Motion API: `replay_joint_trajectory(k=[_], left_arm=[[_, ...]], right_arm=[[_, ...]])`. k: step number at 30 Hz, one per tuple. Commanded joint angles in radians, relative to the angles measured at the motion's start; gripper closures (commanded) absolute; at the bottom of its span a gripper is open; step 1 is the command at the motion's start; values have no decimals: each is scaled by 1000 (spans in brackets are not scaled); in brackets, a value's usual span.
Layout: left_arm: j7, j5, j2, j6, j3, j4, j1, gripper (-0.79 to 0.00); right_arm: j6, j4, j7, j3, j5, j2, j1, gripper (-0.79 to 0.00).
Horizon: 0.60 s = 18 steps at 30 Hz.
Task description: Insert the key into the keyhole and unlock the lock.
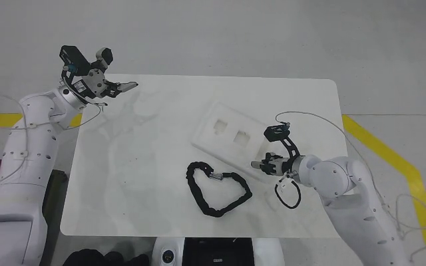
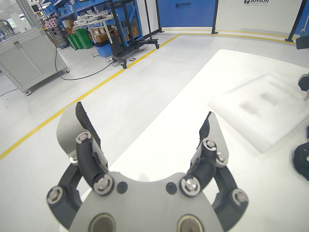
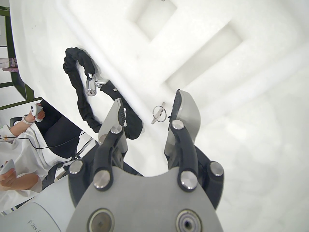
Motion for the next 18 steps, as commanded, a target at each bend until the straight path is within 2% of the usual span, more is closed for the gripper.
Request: replay_joint_trajectory(k=[1,14,17,18], left_arm=[[0,0,0,0,0,0,0,-785],[0,0,0,0,0,0,0,-785],[0,0,0,0,0,0,0,-785],[0,0,0,0,0,0,0,-785]], right_arm=[[7,-3,6,0,-7,1,-5,-345],[35,-2,21,-20,-32,4,1,-240],[41,10,19,-28,-35,3,12,-129],[44,13,20,-31,-42,3,16,-71]])
